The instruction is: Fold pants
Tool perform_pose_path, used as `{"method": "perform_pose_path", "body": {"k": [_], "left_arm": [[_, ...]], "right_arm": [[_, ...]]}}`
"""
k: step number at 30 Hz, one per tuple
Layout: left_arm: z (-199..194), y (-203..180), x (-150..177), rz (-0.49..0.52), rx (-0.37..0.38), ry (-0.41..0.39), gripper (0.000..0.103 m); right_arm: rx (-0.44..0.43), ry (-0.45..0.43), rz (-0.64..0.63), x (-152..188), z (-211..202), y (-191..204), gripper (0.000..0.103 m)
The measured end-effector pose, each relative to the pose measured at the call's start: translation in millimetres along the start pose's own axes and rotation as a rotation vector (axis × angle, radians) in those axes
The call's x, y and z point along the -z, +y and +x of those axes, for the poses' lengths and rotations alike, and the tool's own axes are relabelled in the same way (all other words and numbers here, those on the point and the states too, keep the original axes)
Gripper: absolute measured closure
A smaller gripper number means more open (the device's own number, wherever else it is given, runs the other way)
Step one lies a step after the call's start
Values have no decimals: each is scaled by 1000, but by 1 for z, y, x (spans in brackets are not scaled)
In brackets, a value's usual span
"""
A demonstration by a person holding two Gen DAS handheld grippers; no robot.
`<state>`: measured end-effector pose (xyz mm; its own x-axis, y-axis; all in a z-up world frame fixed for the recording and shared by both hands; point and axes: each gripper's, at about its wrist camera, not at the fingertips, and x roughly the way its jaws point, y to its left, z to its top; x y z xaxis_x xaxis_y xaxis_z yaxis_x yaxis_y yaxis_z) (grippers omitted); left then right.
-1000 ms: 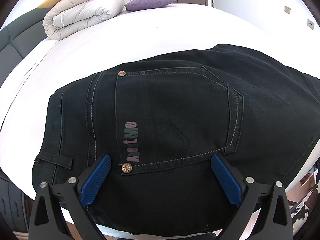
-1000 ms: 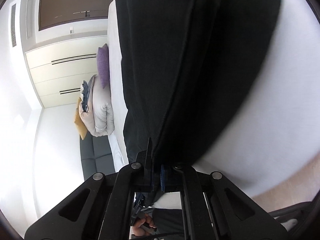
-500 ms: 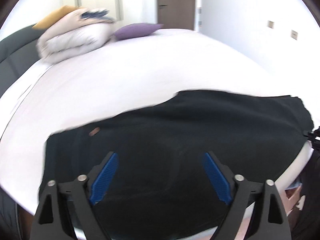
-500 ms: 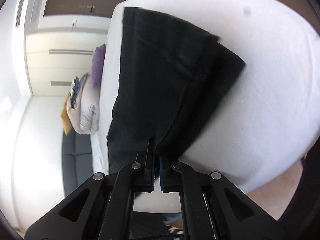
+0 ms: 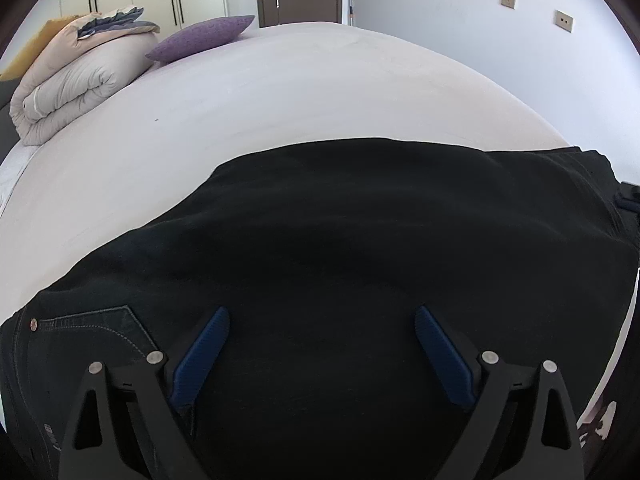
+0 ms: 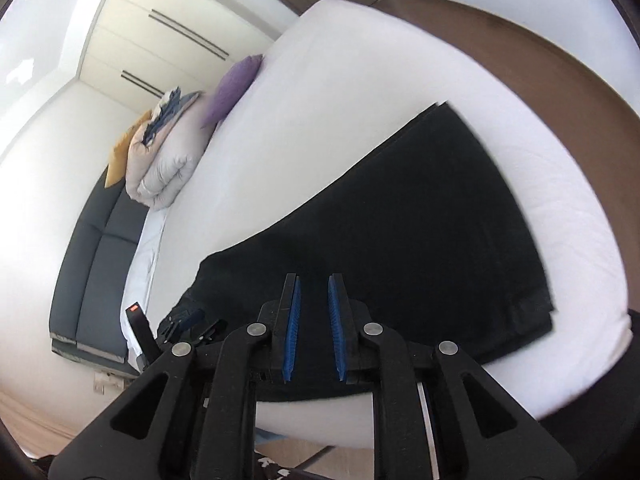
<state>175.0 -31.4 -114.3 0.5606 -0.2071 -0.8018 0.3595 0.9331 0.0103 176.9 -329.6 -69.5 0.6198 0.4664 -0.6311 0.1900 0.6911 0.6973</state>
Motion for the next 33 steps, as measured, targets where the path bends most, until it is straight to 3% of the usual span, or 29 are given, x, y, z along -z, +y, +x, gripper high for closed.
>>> {"method": "perform_pose_path", "body": {"k": [2, 3, 9, 14, 16, 17, 20, 23, 25, 28, 33], "left_arm": [[2, 5, 2, -4, -9, 2, 3], [4, 8, 2, -7, -20, 3, 1], [9, 22, 1, -43, -30, -7, 0], [-3, 18, 17, -52, -45, -25, 0], [-3, 18, 17, -51, -57, -30, 0], [-3, 17, 17, -49, -65, -29, 0], [-4, 15, 17, -51, -79, -24, 0], [-4, 16, 16, -53, -92, -24, 0], [-4, 15, 16, -57, -93, -25, 0], [-8, 14, 21, -58, -90, -30, 0], [-9, 13, 23, -61, -85, -36, 0]], "right_arm": [[13, 49, 118, -12, 44, -20, 91], [-12, 55, 147, -20, 60, -31, 103], [17, -67, 138, -65, 60, -63, 103], [108, -257, 230, -97, -2, -105, 103], [139, -288, 210, -100, -48, -105, 95], [97, -276, 171, -90, -52, -89, 95], [-77, -108, 62, -52, -24, -32, 95], [-140, 75, 24, -11, 38, 3, 95], [-126, 172, 13, 9, 74, 9, 95], [-131, 155, 52, 13, 91, -4, 103], [13, -94, 154, 3, 51, -58, 103]]}}
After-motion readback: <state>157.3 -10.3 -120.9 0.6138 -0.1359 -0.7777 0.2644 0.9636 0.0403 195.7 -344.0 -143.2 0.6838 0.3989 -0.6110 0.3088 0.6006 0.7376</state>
